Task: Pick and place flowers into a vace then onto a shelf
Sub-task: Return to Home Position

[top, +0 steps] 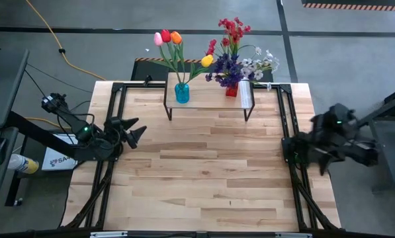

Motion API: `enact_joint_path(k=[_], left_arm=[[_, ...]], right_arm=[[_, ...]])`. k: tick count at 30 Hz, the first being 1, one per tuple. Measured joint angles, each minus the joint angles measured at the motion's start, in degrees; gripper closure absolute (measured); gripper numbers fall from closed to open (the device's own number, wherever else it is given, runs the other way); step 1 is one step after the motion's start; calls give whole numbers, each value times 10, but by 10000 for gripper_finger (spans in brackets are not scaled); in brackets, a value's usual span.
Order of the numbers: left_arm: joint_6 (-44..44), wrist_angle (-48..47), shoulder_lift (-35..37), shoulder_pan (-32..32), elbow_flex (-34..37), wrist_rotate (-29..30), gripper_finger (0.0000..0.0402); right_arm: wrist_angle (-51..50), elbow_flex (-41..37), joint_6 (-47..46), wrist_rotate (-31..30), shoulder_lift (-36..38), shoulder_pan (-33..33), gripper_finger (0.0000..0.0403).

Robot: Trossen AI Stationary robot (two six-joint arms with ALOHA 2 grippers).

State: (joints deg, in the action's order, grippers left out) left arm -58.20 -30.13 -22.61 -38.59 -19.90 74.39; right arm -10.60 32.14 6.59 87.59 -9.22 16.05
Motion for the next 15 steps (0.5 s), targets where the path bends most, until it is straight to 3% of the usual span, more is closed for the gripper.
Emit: enact_joint_path(k=[5,10,15], left_arm=[[-2,1,-6,0,0,-8,16],[-3,2,-9,0,0,-20,16],[-6,6,-22,0,0,-23,16]], right_arm=[[246,-94,-122,-5,-17,0,123],[434,-166,-280,-84,-18,0,123],[595,-241,-364,-140,-17,0,123]])
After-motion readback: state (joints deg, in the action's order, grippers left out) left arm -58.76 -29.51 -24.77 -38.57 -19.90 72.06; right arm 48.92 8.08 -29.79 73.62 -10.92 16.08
